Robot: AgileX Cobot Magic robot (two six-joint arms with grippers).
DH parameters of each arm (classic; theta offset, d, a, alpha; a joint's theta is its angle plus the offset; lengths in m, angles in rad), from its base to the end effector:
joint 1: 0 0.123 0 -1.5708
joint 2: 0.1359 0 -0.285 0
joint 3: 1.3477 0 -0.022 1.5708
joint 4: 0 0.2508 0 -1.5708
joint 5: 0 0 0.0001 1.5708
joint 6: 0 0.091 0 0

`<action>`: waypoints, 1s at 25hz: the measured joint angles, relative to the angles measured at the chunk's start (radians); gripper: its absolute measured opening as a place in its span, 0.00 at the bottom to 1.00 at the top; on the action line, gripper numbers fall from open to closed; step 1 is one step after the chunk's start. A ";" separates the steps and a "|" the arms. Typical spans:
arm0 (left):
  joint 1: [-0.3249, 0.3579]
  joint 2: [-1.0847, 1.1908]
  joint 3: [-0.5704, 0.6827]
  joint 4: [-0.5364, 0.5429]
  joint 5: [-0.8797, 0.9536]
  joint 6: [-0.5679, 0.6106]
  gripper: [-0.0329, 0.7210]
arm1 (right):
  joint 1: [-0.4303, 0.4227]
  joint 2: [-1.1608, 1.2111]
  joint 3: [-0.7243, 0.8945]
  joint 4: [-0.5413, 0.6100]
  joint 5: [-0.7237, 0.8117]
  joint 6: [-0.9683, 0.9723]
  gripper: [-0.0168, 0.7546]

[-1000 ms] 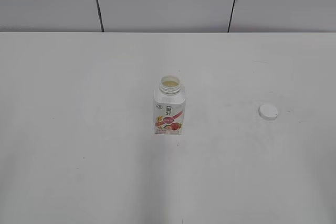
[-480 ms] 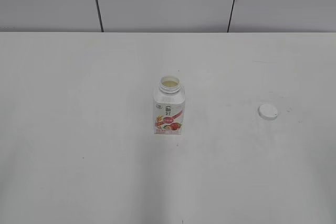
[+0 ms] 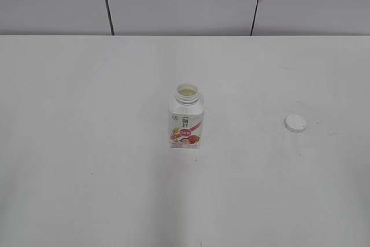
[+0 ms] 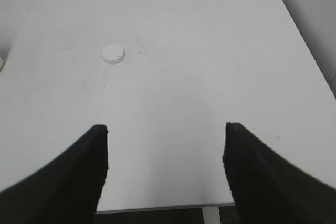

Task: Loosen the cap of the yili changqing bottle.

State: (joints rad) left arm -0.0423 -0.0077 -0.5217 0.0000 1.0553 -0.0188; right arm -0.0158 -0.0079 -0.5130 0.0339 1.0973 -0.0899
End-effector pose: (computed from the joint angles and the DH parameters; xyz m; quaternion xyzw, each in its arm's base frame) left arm -0.0084 0.0004 0.2837 0.0099 0.8440 -0.0164 0.5360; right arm -0.0091 0.0029 0.2779 -0.0329 0.8565 -0.0103 0.5149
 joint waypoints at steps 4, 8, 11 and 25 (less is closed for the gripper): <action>0.000 0.000 0.000 0.000 0.000 0.000 0.67 | -0.003 0.000 0.000 0.004 0.000 0.004 0.73; 0.000 0.000 0.000 0.000 0.000 0.000 0.67 | -0.003 0.000 0.000 0.011 0.000 0.006 0.73; 0.000 0.000 0.000 0.000 0.000 0.000 0.67 | -0.003 0.000 0.000 0.012 0.000 0.006 0.73; 0.000 0.000 0.000 0.000 0.000 0.000 0.67 | -0.003 0.000 0.000 0.072 0.000 -0.119 0.73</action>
State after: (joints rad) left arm -0.0423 -0.0077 -0.5217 0.0000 1.0553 -0.0188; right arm -0.0190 -0.0079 -0.5130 0.1063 1.0970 -0.2093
